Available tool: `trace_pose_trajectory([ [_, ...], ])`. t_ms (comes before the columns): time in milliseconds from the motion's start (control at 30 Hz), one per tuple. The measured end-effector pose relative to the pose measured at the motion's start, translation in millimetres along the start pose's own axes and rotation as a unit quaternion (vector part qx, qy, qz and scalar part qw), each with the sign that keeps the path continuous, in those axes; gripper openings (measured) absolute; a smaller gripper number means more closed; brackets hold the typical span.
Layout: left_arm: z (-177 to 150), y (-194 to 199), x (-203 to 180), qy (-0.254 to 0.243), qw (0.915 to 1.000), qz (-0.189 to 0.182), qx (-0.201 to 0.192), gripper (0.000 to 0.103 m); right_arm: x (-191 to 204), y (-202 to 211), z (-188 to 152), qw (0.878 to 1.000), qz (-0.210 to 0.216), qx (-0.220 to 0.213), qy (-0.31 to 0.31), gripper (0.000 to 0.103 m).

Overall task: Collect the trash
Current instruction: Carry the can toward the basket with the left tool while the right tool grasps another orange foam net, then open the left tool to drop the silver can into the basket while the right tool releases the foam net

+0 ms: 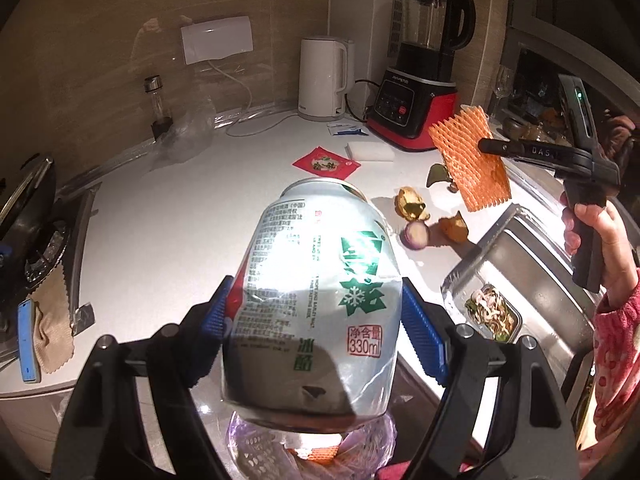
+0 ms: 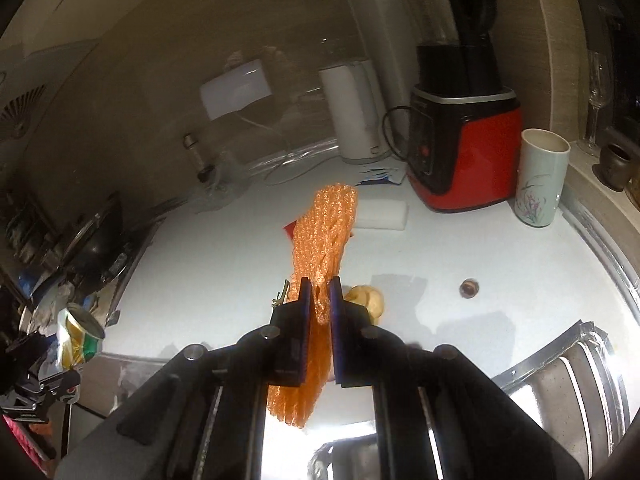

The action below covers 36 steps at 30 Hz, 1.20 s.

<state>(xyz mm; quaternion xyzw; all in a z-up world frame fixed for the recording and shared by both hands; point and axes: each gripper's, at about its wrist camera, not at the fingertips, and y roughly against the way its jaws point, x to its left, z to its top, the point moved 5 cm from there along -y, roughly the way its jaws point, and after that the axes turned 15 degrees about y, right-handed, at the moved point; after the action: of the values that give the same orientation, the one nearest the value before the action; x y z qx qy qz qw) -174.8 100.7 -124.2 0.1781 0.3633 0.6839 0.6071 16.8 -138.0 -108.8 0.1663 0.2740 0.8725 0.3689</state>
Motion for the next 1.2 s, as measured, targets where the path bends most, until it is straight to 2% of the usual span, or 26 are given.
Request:
trace_pose_trajectory([
  [167,-60,5,17,-0.021,0.9986,0.018,0.045,0.076,64,7,-19,0.998,0.059,0.017,0.025,0.010],
  [300,-124,-15,29,-0.031,0.9928,0.034,0.111,0.077,106,9,-32,0.994,0.096,0.034,0.047,0.010],
  [467,-191,-56,43,-0.029,0.9808,0.051,0.186,0.077,145,11,-46,0.988,0.124,0.054,0.068,0.010],
  [633,-230,-104,61,0.003,0.9675,0.043,0.249,0.076,166,9,-54,0.985,0.137,0.067,0.081,0.010],
  [767,-256,-138,76,0.020,0.9568,0.063,0.283,0.077,172,9,-58,0.984,0.140,0.074,0.084,0.010],
  [867,-271,-150,84,0.029,0.9498,0.072,0.303,0.077,172,7,-60,0.984,0.138,0.078,0.085,0.010],
  [933,-273,-150,85,0.032,0.9494,0.076,0.303,0.076,171,6,-61,0.984,0.137,0.081,0.084,0.010],
  [1067,-260,-134,82,0.036,0.9566,0.076,0.279,0.080,171,0,-64,0.983,0.139,0.090,0.083,0.010],
  [1200,-224,-106,76,0.032,0.9680,0.082,0.235,0.082,178,-12,-75,0.980,0.143,0.108,0.089,0.010],
])
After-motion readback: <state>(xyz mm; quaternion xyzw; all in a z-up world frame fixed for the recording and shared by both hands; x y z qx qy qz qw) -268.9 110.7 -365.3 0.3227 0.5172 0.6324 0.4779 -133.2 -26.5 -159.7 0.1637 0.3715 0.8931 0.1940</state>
